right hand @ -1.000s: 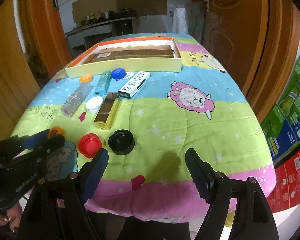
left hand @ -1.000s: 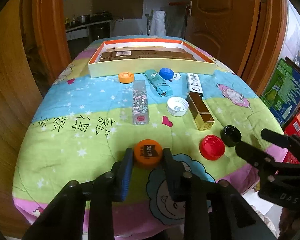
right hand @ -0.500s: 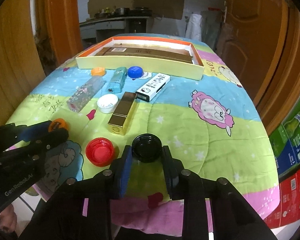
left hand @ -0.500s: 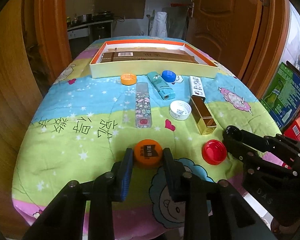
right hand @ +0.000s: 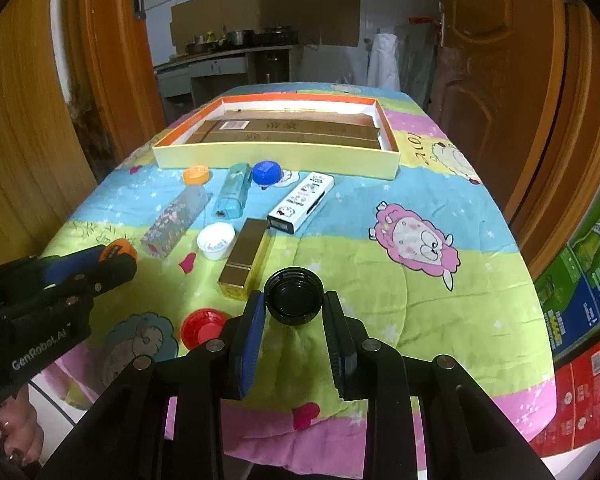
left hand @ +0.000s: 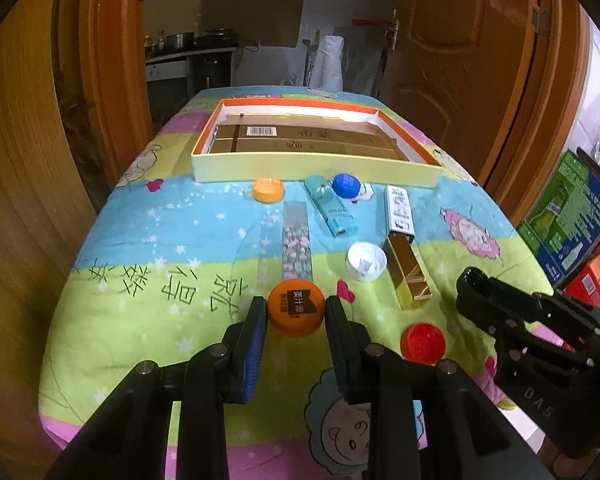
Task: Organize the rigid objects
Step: 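Grasp the orange cap with the left tool while the right tool grasps the black cap, then carry the orange cap and black cap over the cardboard box with both tools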
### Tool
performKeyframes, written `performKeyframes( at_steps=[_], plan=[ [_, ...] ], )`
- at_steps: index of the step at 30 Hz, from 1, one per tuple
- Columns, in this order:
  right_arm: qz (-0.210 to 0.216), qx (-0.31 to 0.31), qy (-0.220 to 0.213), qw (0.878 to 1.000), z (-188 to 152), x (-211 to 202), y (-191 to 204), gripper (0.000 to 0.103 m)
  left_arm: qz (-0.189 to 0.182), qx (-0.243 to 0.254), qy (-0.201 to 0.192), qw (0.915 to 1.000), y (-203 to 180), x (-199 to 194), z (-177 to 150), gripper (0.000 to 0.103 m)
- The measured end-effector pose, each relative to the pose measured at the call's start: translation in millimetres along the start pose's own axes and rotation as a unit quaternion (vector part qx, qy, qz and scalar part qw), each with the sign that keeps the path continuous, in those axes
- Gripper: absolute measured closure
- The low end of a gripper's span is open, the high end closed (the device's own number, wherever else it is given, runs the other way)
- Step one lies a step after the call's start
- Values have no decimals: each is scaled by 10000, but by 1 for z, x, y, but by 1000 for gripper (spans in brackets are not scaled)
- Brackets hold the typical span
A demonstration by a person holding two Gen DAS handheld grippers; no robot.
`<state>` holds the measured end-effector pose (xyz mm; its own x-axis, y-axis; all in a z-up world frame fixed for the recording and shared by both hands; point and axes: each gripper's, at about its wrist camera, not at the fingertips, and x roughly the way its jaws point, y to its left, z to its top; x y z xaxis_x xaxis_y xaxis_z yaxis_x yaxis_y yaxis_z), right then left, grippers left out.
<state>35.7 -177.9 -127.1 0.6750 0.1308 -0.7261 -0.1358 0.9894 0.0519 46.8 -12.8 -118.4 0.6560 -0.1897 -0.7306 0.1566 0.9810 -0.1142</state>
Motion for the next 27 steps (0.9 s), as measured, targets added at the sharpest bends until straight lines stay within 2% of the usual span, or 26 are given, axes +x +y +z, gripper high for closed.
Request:
performKeyframes(
  at_steps=[13,21,27],
  plan=[
    [105,125,-247,9996,29,-3,-5,73,233,-56,-199,9995,1,0,40,73],
    [141,151,-543,9983,65,0,-10,73,348,-64,-433,9984,1,3,73,73],
    [172,206,-672,9974,93,9,-18,73,404,-142,-471,9980,6,14,100,73]
  ],
)
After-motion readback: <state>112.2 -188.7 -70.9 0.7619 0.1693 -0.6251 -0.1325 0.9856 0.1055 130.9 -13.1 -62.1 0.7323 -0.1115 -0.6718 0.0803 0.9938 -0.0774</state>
